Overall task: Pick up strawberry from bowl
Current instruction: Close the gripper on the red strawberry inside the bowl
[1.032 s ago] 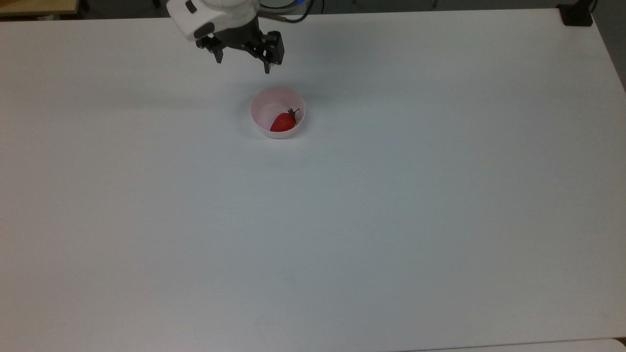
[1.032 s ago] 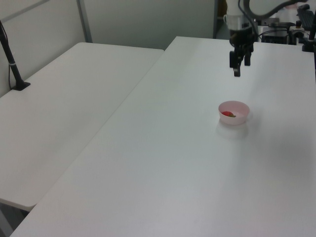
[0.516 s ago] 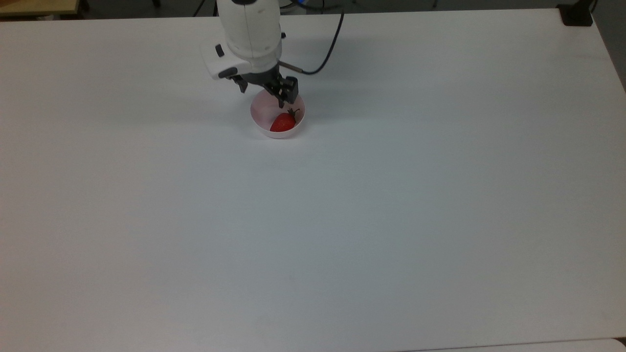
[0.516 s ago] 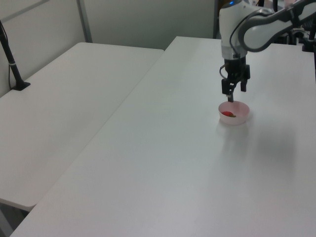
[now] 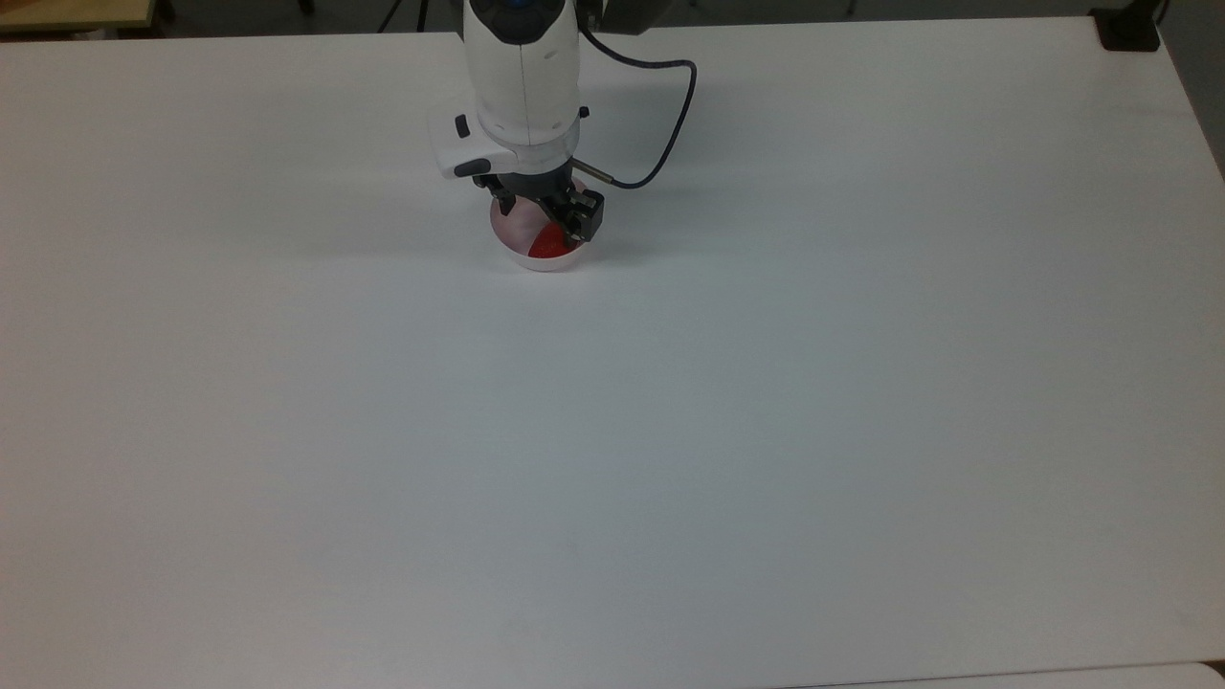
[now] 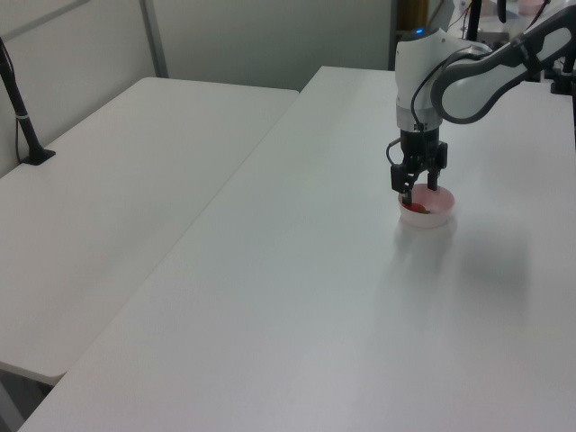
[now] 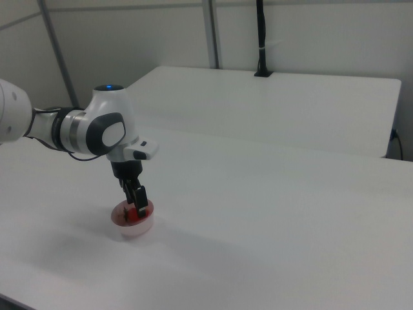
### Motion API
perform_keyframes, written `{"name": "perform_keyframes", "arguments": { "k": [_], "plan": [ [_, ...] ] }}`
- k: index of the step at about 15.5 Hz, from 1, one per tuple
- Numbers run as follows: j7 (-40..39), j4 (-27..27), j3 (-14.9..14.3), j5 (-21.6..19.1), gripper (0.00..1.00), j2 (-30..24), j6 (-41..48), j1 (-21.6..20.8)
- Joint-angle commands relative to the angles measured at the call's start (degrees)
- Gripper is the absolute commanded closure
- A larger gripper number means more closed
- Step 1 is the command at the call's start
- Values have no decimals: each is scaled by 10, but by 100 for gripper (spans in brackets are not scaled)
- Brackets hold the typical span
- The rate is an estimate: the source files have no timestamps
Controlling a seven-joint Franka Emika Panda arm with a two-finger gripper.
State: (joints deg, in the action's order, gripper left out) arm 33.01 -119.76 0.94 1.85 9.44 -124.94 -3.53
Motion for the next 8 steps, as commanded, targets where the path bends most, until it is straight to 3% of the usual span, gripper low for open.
{"name": "perform_keyframes", "arguments": {
  "k": [1,4,8],
  "plan": [
    [19,-16,-1,-7,18,6,-29,-16],
    [21,-18,-1,-5,22,14,-35,-17],
    [20,-21,-1,-4,36,19,-48,-16]
  ]
}}
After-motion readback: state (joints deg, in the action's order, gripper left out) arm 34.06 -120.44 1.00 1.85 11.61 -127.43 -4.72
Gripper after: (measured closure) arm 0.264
